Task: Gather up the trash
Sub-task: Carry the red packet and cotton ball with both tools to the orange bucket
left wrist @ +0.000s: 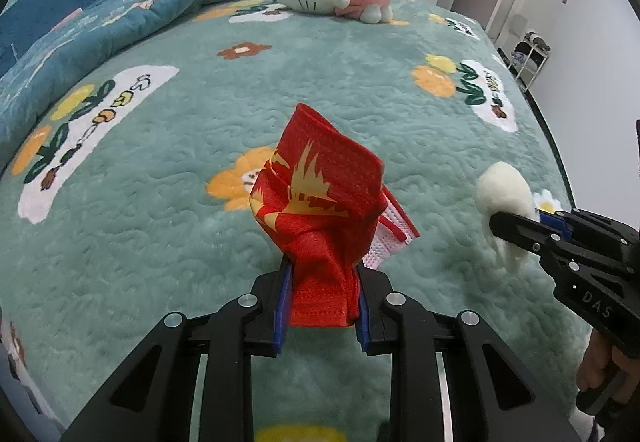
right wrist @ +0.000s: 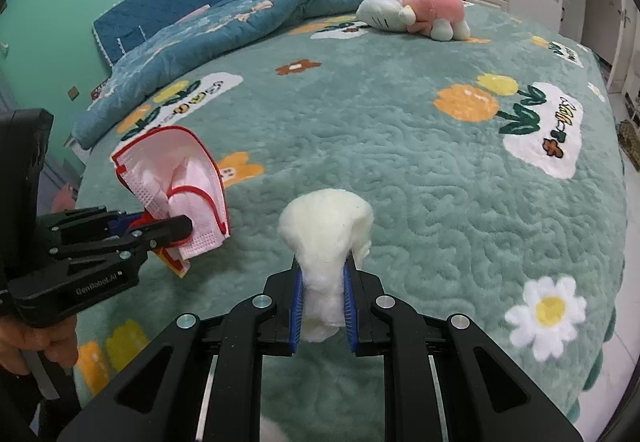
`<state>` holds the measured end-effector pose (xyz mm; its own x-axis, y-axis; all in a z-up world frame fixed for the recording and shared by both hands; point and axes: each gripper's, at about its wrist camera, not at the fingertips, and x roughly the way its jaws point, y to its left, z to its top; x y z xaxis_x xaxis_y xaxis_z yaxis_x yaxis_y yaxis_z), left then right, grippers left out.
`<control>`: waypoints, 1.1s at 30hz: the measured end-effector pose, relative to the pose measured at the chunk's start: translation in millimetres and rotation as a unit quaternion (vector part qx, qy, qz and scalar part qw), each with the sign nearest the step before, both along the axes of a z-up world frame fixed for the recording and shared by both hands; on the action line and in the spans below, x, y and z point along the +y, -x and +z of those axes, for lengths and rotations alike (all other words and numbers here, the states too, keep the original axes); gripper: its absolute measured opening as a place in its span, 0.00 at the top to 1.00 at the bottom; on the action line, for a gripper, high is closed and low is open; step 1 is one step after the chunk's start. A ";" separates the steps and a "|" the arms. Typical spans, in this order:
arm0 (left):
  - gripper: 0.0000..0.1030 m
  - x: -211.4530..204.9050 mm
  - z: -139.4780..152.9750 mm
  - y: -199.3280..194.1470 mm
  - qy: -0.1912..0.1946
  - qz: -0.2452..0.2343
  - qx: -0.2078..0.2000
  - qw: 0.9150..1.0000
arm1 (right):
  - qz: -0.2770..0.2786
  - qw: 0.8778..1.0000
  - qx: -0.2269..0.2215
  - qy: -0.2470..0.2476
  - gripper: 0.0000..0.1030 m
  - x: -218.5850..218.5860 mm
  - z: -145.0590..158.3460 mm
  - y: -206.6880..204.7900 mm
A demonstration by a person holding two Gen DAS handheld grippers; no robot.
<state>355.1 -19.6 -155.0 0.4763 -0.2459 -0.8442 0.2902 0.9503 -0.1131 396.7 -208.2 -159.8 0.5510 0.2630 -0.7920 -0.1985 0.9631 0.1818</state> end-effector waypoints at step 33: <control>0.73 -143.7 97.3 227.7 0.025 -0.199 -0.078 0.977 | -0.138 0.986 -0.088 -0.035 0.83 -110.2 113.8 301.3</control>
